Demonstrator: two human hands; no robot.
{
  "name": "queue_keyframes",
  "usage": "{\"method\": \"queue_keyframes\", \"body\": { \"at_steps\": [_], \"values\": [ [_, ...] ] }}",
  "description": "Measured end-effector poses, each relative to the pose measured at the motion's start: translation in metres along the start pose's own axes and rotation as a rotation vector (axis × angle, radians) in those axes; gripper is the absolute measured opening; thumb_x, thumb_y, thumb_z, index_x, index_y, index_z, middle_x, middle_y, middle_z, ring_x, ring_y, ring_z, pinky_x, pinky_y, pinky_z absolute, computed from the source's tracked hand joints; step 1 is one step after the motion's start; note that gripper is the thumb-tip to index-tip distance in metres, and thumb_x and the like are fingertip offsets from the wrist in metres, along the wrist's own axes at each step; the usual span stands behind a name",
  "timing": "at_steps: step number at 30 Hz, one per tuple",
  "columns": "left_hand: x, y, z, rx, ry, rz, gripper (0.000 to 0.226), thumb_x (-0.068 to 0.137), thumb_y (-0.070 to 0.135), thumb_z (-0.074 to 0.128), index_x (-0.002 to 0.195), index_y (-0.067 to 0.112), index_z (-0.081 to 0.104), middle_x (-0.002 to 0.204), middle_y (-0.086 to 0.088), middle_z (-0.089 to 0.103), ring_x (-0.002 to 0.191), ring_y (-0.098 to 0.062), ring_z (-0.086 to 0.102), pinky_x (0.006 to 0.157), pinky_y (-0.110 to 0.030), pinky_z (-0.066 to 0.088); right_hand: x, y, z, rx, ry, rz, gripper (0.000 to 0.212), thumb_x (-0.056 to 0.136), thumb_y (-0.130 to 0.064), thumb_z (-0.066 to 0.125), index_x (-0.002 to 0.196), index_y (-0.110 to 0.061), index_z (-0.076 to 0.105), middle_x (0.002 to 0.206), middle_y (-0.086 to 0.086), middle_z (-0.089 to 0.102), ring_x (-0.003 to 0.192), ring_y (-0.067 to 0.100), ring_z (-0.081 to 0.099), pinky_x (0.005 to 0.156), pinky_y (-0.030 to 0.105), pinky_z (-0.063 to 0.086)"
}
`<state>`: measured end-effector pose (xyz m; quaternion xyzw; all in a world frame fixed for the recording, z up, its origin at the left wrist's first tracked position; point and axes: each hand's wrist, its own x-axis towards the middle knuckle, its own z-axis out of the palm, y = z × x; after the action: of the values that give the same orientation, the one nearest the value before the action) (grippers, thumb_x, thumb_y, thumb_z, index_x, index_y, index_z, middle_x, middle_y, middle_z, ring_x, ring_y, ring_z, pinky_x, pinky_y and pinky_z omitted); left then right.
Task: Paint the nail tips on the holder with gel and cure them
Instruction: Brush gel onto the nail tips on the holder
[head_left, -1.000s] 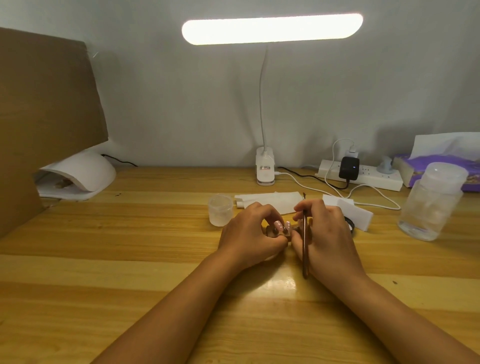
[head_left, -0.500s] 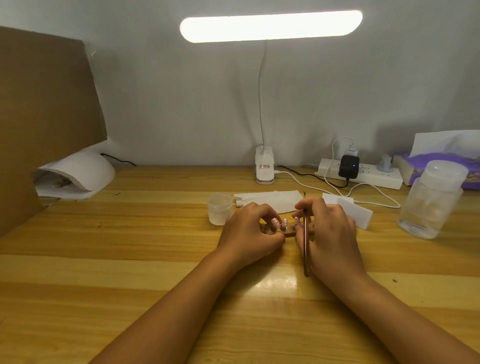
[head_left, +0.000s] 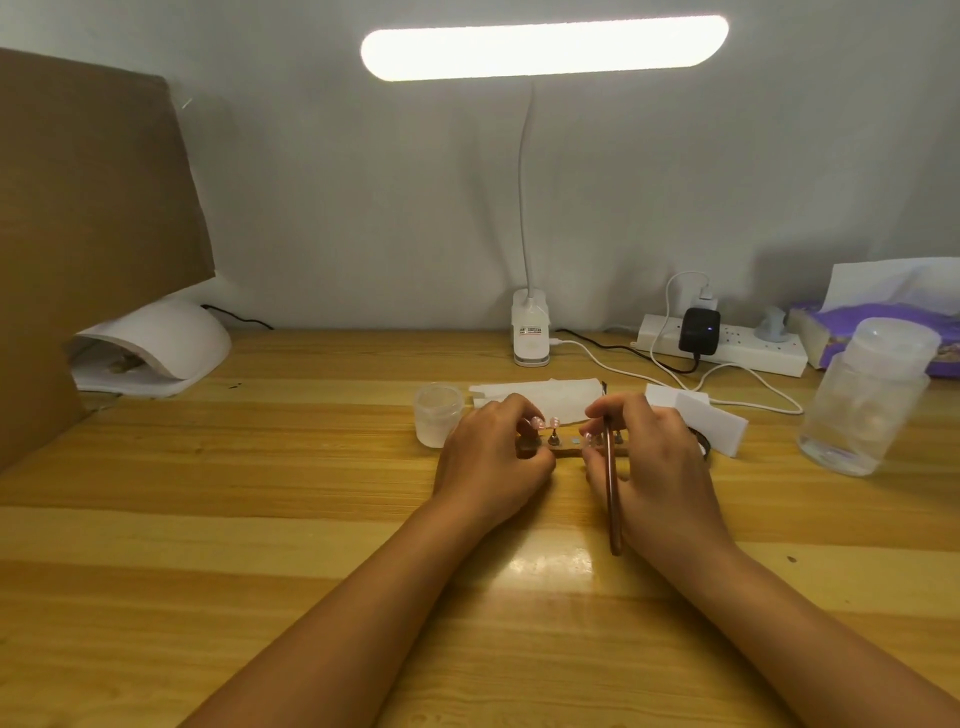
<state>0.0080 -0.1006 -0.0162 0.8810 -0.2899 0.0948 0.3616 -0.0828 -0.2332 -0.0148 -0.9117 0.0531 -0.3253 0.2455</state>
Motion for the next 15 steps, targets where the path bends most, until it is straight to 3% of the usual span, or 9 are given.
{"method": "queue_keyframes", "body": {
  "at_steps": [6, 10, 12, 15],
  "values": [
    [0.002, -0.001, 0.003, 0.082, 0.058, -0.057, 0.042, 0.091, 0.035, 0.067, 0.125, 0.026, 0.046, 0.115, 0.008, 0.065, 0.103, -0.014, 0.06, 0.083, -0.032, 0.052, 0.0, -0.001, -0.001, 0.091, -0.096, 0.016, 0.035, 0.089, -0.015, 0.068, 0.116, -0.025, 0.048, 0.105, -0.008, 0.063, 0.096, 0.012, 0.062, 0.08, 0.038, 0.056],
    [0.002, -0.002, 0.002, 0.114, 0.102, -0.051, 0.045, 0.09, 0.034, 0.068, 0.128, 0.025, 0.044, 0.12, 0.007, 0.057, 0.109, -0.012, 0.054, 0.078, -0.023, 0.043, -0.001, 0.0, -0.002, 0.093, -0.105, 0.025, 0.034, 0.09, -0.017, 0.067, 0.117, -0.025, 0.048, 0.104, -0.01, 0.062, 0.095, 0.011, 0.062, 0.08, 0.039, 0.056],
    [0.0, 0.001, -0.001, 0.121, 0.138, 0.002, 0.04, 0.088, 0.031, 0.068, 0.121, 0.026, 0.046, 0.116, 0.007, 0.051, 0.103, -0.01, 0.052, 0.071, -0.019, 0.038, -0.001, 0.001, -0.002, 0.095, -0.113, 0.03, 0.033, 0.09, -0.018, 0.067, 0.116, -0.025, 0.048, 0.103, -0.011, 0.062, 0.094, 0.011, 0.062, 0.079, 0.04, 0.055],
    [-0.006, 0.008, -0.002, 0.122, 0.11, 0.162, 0.024, 0.086, 0.025, 0.066, 0.101, 0.029, 0.048, 0.093, 0.012, 0.052, 0.082, -0.007, 0.052, 0.057, -0.018, 0.031, -0.001, 0.002, -0.001, 0.099, -0.126, 0.041, 0.032, 0.09, -0.018, 0.066, 0.115, -0.026, 0.047, 0.102, -0.012, 0.062, 0.093, 0.013, 0.062, 0.079, 0.042, 0.055]
  ]
}}
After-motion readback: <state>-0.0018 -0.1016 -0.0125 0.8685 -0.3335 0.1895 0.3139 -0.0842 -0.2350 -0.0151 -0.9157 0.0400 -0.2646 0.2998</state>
